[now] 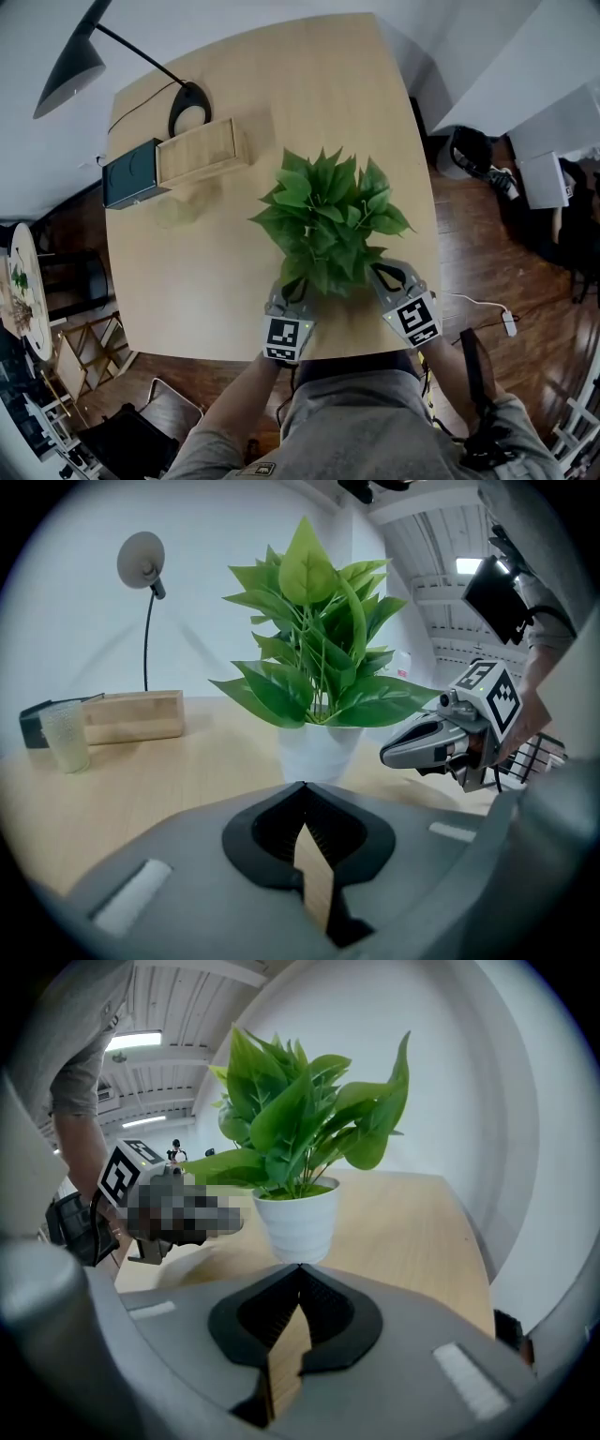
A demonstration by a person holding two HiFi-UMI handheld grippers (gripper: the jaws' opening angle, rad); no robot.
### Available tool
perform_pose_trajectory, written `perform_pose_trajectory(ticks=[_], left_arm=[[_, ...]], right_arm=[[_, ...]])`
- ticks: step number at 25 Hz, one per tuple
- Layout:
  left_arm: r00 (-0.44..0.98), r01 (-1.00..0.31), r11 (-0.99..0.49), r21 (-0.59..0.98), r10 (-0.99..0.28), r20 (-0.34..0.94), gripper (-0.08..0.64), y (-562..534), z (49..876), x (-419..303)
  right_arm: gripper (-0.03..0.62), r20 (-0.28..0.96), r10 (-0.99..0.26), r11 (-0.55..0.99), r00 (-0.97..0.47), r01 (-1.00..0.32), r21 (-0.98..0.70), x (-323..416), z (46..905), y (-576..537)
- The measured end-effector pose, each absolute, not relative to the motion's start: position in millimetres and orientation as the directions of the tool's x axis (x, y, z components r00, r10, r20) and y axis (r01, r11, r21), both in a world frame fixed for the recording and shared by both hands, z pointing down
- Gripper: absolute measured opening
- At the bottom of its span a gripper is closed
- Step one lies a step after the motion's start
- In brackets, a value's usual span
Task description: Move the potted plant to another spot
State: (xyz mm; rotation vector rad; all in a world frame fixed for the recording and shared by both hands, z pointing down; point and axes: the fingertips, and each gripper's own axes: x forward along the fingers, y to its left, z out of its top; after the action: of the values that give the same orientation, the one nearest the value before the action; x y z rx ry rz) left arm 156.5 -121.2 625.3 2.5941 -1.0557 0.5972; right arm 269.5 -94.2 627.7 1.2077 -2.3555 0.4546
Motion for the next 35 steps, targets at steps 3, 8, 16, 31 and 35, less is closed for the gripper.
perform_pose_trajectory(ticks=[3,8,16,31,35], left_arm=[[0.658,-0.693,-0.718,0.071,-0.589,0.469,0.025,-123.6,625.0,158.8],[0.689,-0.643,-0.765,0.047,-0.55,0.472,0.129,-127.8,627.3,165.2],[0.749,-0.533,-0.846,0.004,-0.469,0.469,0.292,-138.3,629.9,178.9],[0.798,-0.344,-0.935,-0.079,-0.336,0.499,0.382,-157.1,637.7,200.6],[0.804,-0.29,-0.952,-0.1,-0.299,0.513,0.382,-156.8,638.9,204.2]], right_arm=[[0.021,0.536,-0.655,0.586,-0.532,-0.806,-0.083,266.5,629.0,-96.1],[0.177,0.542,-0.628,0.632,-0.559,-0.772,-0.065,261.7,630.9,-104.0],[0.324,0.544,-0.594,0.712,-0.593,-0.702,0.012,253.1,632.8,-124.5],[0.387,0.576,-0.5,0.821,-0.646,-0.566,0.078,237.5,638.7,-150.1],[0.387,0.591,-0.471,0.847,-0.655,-0.524,0.093,236.3,641.0,-150.7]])
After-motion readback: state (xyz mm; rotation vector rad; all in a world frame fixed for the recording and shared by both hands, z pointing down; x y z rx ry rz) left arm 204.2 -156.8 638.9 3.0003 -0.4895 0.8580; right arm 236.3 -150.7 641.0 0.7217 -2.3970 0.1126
